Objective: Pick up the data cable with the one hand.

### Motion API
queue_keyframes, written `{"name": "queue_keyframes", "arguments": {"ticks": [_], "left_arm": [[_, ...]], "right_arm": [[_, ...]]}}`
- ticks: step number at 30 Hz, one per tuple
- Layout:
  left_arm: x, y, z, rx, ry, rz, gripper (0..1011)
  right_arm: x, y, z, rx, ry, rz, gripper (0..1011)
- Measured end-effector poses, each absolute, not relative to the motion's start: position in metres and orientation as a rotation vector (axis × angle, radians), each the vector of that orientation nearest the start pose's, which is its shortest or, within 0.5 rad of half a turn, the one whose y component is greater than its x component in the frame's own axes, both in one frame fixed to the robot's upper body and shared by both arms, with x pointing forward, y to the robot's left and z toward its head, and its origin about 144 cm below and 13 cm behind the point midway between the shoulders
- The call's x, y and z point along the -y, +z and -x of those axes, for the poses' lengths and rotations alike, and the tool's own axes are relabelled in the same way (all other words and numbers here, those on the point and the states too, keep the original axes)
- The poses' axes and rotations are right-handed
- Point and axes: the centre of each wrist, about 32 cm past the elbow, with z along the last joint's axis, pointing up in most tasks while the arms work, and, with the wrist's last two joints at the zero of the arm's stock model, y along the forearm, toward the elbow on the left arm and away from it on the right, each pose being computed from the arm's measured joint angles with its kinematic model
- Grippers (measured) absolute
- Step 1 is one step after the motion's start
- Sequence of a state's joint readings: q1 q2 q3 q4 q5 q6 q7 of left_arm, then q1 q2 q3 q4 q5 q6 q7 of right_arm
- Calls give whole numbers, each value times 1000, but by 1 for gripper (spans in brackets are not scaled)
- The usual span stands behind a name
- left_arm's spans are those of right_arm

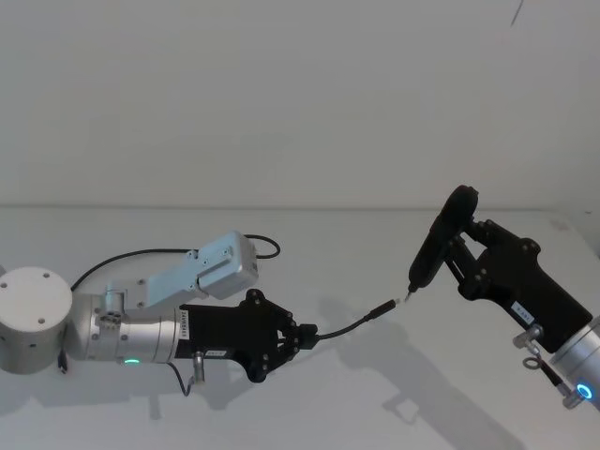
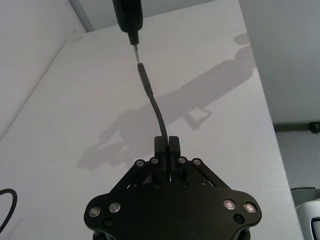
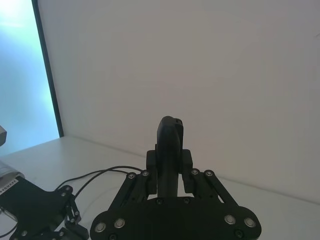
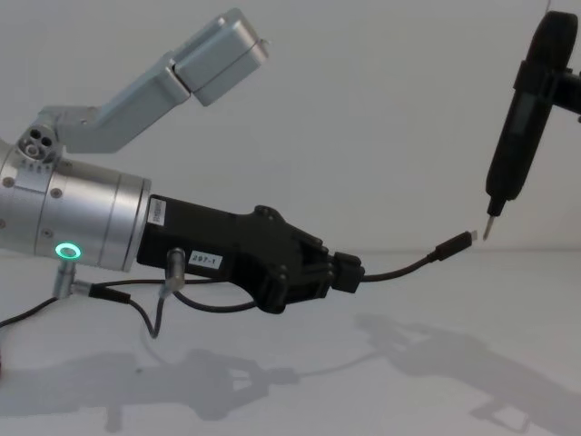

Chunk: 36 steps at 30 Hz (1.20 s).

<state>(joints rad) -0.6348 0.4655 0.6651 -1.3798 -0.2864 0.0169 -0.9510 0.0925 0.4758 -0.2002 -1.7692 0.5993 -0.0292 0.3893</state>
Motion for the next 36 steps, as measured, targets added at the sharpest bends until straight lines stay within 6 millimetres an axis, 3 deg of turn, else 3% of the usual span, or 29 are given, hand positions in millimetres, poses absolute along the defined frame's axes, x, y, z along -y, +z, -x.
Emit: {"name": "queue_keyframes", "arguments": {"ticks": [36], "left_arm": [[-212,1261,-578,294,167,-319,38]], "right_arm": [[278,1232,-471,70,-875,-242,279]]}}
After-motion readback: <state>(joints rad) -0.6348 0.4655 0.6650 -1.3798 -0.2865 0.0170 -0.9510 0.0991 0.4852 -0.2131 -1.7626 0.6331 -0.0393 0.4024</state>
